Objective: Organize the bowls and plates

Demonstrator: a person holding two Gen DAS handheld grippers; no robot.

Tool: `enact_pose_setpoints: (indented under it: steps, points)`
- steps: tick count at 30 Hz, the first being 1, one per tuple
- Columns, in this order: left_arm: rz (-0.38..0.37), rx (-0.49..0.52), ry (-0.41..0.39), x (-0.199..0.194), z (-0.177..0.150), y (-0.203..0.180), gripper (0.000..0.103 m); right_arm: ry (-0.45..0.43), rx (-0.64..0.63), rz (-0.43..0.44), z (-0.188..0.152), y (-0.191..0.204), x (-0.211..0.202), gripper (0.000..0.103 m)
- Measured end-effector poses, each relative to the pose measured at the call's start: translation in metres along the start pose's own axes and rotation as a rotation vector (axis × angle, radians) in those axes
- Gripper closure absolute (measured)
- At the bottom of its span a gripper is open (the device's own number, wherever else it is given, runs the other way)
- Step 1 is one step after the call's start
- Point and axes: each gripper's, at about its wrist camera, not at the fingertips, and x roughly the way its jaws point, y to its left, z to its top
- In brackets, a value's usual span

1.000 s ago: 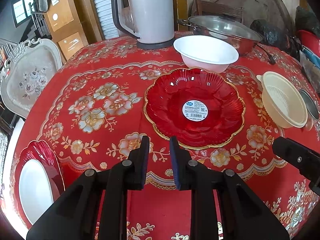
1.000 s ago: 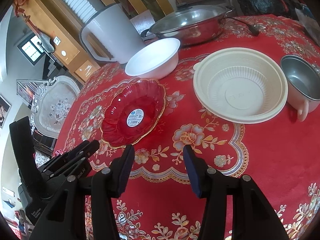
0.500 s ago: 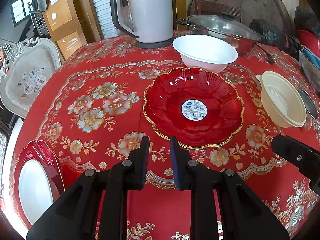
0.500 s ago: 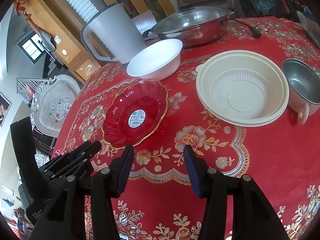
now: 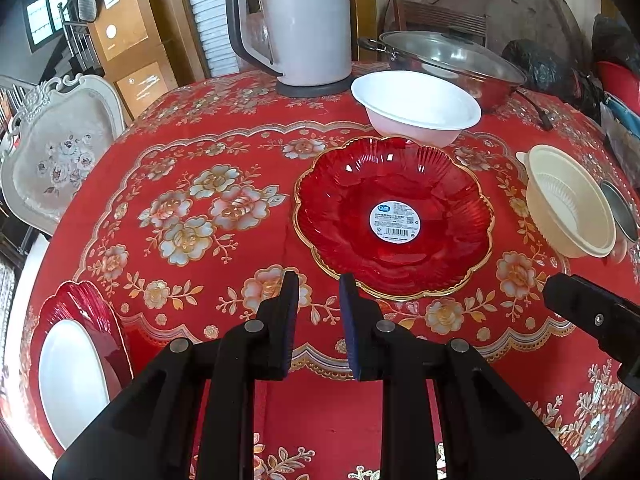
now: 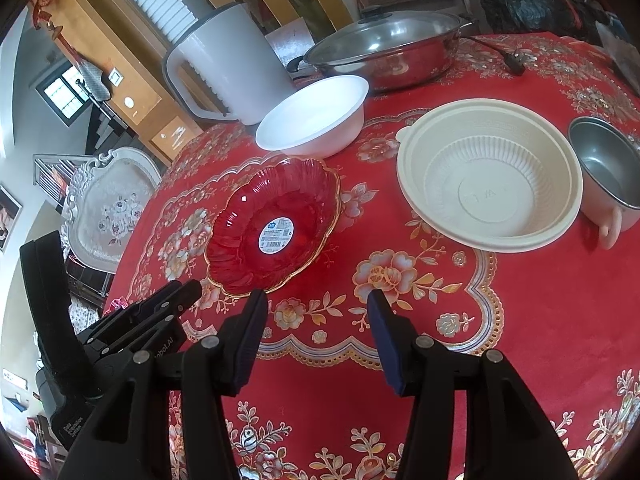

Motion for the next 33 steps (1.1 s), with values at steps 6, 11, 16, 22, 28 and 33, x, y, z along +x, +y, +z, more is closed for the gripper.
enact_pose_setpoints:
  steps: [6, 11, 16, 22, 28, 33]
  points:
    - [0.009, -0.001, -0.007, -0.0002, 0.0001, 0.0014, 0.083, -0.006, 0.003, 0.0, -0.0006, -0.0001, -0.0014, 0.051]
    - [0.009, -0.002, -0.009, -0.0012, 0.0003, 0.0021, 0.083, -0.004, 0.009, 0.002, -0.0009, -0.0009, -0.0012, 0.051]
    - [0.008, -0.002, -0.009, -0.0014, 0.0001, 0.0023, 0.083, -0.006, 0.007, 0.003, -0.0005, 0.0004, -0.0013, 0.051]
    - [0.008, -0.005, -0.015, -0.0023, 0.0011, 0.0038, 0.083, -0.01, 0.008, 0.004, -0.0004, 0.0004, -0.0023, 0.05]
    - [0.012, -0.006, -0.012, -0.0021, 0.0012, 0.0048, 0.083, -0.006, 0.012, 0.004, -0.0002, 0.0003, -0.0022, 0.05]
    - [0.012, -0.007, -0.013, -0.002, 0.0015, 0.0056, 0.083, -0.002, 0.015, 0.001, -0.0002, -0.0005, -0.0005, 0.05]
